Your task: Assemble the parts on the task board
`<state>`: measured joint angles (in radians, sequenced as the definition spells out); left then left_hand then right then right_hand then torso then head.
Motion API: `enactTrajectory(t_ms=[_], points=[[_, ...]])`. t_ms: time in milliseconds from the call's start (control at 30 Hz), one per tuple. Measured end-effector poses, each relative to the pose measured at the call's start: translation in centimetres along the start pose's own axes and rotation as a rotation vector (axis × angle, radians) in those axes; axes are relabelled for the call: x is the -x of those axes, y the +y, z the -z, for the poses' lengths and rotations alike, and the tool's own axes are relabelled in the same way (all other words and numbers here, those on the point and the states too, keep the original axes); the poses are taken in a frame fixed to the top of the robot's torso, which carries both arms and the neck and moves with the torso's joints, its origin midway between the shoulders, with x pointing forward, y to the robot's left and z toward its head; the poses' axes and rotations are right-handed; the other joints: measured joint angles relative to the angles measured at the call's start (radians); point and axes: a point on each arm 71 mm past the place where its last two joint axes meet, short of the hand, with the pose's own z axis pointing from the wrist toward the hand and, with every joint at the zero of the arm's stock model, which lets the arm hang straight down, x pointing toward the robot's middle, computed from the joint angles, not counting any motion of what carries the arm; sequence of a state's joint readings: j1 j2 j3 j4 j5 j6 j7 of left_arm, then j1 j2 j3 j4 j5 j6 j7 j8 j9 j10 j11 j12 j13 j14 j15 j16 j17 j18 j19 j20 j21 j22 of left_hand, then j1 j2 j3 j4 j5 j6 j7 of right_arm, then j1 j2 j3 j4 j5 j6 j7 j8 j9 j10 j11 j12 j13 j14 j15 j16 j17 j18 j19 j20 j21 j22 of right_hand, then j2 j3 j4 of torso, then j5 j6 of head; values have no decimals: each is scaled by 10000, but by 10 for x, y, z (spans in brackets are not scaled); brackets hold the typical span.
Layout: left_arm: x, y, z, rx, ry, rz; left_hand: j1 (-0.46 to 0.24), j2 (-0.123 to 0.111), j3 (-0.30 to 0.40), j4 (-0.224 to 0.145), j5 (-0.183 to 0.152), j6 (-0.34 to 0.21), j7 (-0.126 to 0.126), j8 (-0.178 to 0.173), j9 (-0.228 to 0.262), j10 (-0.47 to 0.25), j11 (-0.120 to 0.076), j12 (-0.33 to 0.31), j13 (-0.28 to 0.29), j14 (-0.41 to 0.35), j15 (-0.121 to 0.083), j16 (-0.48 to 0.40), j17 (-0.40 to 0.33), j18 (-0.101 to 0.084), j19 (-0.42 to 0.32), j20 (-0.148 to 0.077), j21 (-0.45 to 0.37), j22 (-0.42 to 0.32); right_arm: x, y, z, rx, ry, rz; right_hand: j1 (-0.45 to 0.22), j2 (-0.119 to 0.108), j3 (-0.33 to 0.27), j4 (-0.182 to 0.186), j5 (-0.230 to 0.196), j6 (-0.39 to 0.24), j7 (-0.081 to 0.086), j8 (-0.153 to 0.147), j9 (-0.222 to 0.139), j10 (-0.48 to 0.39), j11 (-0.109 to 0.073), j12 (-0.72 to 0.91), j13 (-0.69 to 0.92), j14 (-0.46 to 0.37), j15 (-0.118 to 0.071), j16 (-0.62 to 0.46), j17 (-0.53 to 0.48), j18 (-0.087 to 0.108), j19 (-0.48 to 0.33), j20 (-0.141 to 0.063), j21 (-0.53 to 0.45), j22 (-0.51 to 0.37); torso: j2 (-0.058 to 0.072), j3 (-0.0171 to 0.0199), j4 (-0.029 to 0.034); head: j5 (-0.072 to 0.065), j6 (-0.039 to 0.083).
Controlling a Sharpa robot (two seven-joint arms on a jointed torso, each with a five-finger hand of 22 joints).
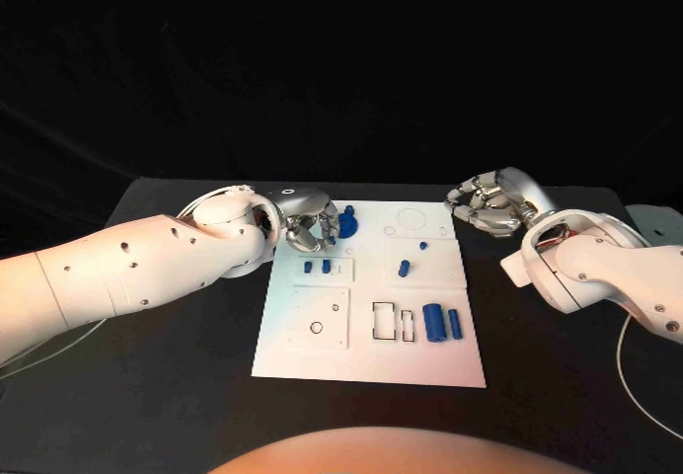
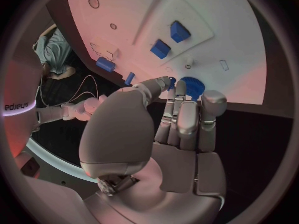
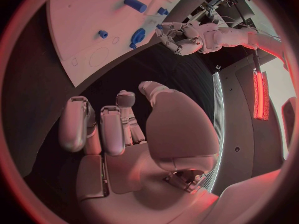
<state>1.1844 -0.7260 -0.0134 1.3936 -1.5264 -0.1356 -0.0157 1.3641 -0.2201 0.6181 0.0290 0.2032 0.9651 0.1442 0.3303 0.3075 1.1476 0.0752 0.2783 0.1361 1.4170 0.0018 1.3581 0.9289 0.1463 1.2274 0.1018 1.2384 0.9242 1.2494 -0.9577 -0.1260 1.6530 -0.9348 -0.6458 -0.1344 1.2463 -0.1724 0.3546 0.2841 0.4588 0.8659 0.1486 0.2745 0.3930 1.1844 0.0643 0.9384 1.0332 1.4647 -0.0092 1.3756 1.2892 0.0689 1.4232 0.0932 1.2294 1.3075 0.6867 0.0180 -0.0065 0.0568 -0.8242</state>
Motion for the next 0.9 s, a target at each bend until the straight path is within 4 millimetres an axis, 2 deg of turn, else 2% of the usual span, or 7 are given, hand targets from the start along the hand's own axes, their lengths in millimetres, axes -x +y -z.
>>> enactTrajectory(t_ms=[333,900], points=[[1,15,7,424,-6,15,0,0,0,0,0,0,0,0,0,0,0,0,-9,0,0,0,0,0,0,0,0,-1,0,-1,0,-16,2,0,-40,-40,0,0,0,0,0,0,12,38,-37,0,-33,0,0,0,0,0,0,0,-43,-1,12,-6,-6,16,23],[0,18,3,530,88,43,0,0,0,0,0,-1,-1,0,-3,-1,1,-44,-8,0,0,0,-36,0,0,1,-1,-3,-1,-1,0,-25,21,-5,-40,-40,0,0,0,0,0,0,10,37,-37,0,-32,0,0,0,-1,0,0,0,-43,0,17,10,-19,47,3]])
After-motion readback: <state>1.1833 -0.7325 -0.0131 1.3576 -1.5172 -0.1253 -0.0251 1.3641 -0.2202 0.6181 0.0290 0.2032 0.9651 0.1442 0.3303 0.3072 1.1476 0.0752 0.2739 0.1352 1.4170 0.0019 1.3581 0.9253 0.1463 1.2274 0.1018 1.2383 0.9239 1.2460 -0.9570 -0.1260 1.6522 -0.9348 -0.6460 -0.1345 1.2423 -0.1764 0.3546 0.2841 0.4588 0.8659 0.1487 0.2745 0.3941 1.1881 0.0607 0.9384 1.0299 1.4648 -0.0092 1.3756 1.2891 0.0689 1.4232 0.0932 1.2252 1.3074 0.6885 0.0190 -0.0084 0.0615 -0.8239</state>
